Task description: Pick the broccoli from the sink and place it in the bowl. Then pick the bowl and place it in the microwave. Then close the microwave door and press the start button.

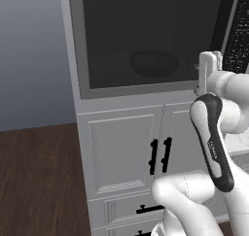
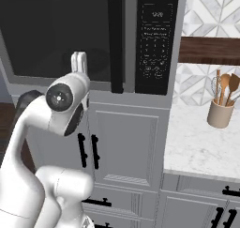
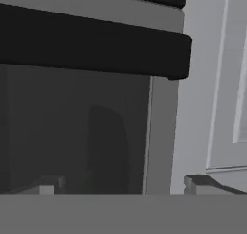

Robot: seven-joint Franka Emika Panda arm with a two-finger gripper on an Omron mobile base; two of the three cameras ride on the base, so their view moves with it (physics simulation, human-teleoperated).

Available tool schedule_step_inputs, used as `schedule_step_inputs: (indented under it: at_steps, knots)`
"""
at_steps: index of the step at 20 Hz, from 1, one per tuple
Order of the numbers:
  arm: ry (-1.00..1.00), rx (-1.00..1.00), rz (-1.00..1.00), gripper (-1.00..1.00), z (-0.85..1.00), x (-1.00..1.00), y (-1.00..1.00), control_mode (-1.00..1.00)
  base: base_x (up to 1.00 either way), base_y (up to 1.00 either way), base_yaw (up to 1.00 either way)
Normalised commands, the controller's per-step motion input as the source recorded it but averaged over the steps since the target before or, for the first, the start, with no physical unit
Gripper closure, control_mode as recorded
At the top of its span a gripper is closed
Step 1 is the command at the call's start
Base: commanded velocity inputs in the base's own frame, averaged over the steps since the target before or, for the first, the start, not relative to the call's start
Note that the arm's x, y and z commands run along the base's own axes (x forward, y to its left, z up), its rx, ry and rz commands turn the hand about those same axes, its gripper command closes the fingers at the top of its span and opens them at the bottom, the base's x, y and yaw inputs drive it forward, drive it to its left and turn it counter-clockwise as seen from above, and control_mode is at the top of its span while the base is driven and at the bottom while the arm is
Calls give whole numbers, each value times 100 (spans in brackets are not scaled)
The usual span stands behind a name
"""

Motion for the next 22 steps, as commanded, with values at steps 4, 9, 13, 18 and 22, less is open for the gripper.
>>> schedule_step_inputs:
  at_steps: [4,9,13,18,22]
  knots:
    - [17,26,4,-100,0,-73,-100,-100,0,0,0]
    - [13,22,3,-100,-1,-30,-100,-100,0,0,0]
    - [5,15,0,-100,0,10,-96,-100,0,0,0]
    - [11,13,0,-100,0,42,-72,-100,0,0,0]
    - [10,13,0,-100,-4,70,-35,-100,0,0,0]
